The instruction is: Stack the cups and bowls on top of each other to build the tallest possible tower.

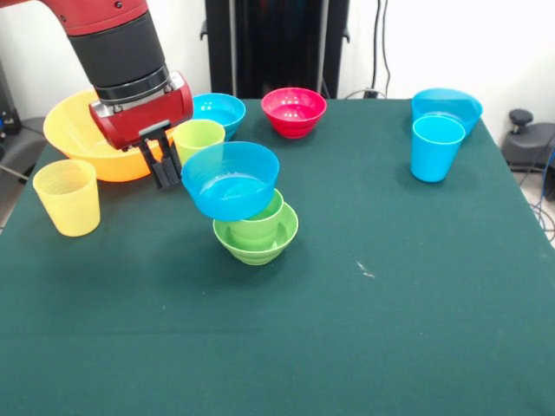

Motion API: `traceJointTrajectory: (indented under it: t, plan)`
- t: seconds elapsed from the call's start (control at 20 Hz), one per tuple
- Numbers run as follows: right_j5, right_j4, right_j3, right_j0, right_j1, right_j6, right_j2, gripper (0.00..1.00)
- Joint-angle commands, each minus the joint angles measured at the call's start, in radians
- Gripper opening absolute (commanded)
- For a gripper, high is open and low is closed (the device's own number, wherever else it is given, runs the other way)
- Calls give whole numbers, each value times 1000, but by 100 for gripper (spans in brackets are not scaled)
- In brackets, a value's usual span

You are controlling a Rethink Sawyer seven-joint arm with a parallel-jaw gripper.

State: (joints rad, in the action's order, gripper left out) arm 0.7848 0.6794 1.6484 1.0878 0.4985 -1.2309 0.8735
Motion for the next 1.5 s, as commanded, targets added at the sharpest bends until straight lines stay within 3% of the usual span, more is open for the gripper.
traceJointTrajectory:
  t: [0.05, 0.85, 1.5]
  plan:
    - [2, 39, 9, -25, -49, 148, -21, 0]
    - [-52, 96, 12, 3, -80, 196, -26, 0]
    - [-79, 80, 5, 52, -153, 220, 10, 0]
